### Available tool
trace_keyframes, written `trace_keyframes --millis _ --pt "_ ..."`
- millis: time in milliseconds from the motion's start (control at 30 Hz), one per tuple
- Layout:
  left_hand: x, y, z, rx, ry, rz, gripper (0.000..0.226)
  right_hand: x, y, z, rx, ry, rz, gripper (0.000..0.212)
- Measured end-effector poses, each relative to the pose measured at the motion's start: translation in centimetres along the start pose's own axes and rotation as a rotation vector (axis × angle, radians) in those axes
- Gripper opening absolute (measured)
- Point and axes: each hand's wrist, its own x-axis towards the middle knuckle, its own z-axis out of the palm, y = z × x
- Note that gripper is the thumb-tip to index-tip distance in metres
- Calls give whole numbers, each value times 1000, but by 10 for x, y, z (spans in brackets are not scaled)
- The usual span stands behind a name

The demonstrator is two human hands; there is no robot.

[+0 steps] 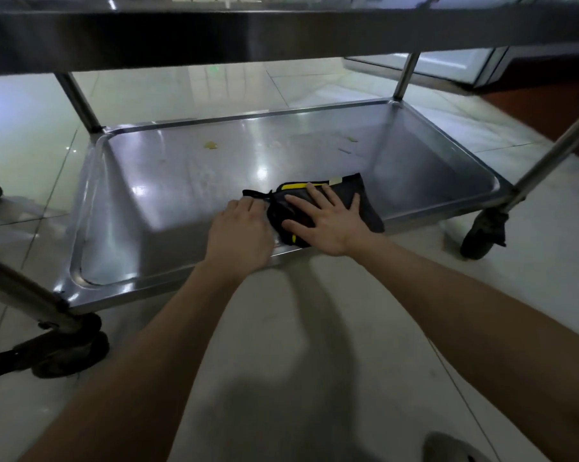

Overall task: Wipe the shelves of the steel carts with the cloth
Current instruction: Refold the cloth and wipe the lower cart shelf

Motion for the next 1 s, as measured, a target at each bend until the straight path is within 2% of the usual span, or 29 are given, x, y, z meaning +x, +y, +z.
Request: trace_keyframes --millis 100,200,333,467,567,633,700,800,867,1000 --pt "17 32 8 -56 11 3 44 3 25 -6 24 7 -48 78" --pt "29 55 16 16 -46 11 48 -5 63 -14 38 0 -84 82" --pt "35 92 25 -16 79 56 33 -12 141 -31 75 3 -63 79" --pt "45 107 31 160 -42 30 44 -8 233 -46 63 5 13 80" --pt "56 106 29 106 -97 -126 44 7 295 -63 45 -10 136 84" --pt "58 109 31 103 -106 -146 45 23 317 -69 43 -19 218 82" --pt "58 111 34 108 -109 -148 44 41 316 -69 58 -8 279 81" --pt "57 113 37 96 -83 -167 41 71 272 -67 76 17 290 89" --pt "58 115 36 91 -83 -170 40 85 226 -64 64 16 197 90" --pt "62 114 37 113 -77 -167 39 84 143 -37 -4 0 -128 82"
